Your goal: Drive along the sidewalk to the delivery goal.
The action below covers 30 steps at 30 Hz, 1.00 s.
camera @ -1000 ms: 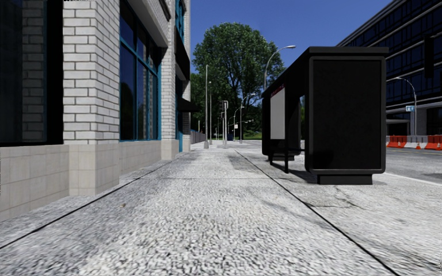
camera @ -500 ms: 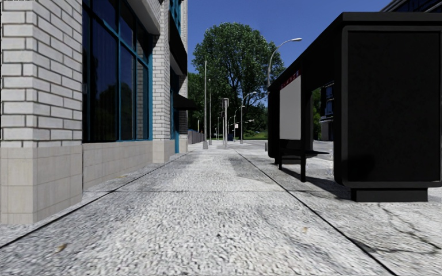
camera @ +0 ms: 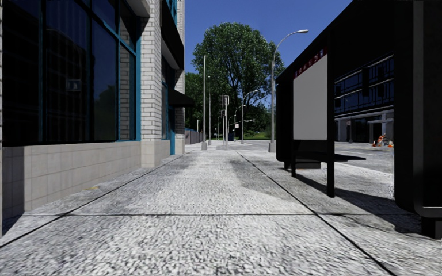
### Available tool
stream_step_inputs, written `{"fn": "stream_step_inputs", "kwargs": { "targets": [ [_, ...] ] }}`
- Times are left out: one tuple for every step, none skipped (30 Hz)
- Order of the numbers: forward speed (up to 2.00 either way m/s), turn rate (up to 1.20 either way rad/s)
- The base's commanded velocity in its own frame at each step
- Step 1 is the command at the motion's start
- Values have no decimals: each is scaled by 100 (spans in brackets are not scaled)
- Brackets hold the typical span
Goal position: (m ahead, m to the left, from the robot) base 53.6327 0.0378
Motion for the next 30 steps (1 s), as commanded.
{"fn": "stream_step_inputs", "kwargs": {
  "targets": [
    [200, 0],
    [200, 0],
    [200, 0],
    [200, 0],
    [200, 0],
    [200, 0],
    [200, 0],
    [200, 0],
    [200, 0],
    [200, 0],
    [200, 0],
    [200, 0],
    [200, 0],
    [200, 0],
    [200, 0],
    [200, 0],
    [200, 0],
    [200, 0],
    [200, 0],
    [200, 0],
    [200, 0],
    [200, 0],
    [200, 0],
    [200, 0],
    [200, 0],
    [200, 0],
    [200, 0],
    [200, 0],
    [200, 0],
    [200, 0]
  ]
}}
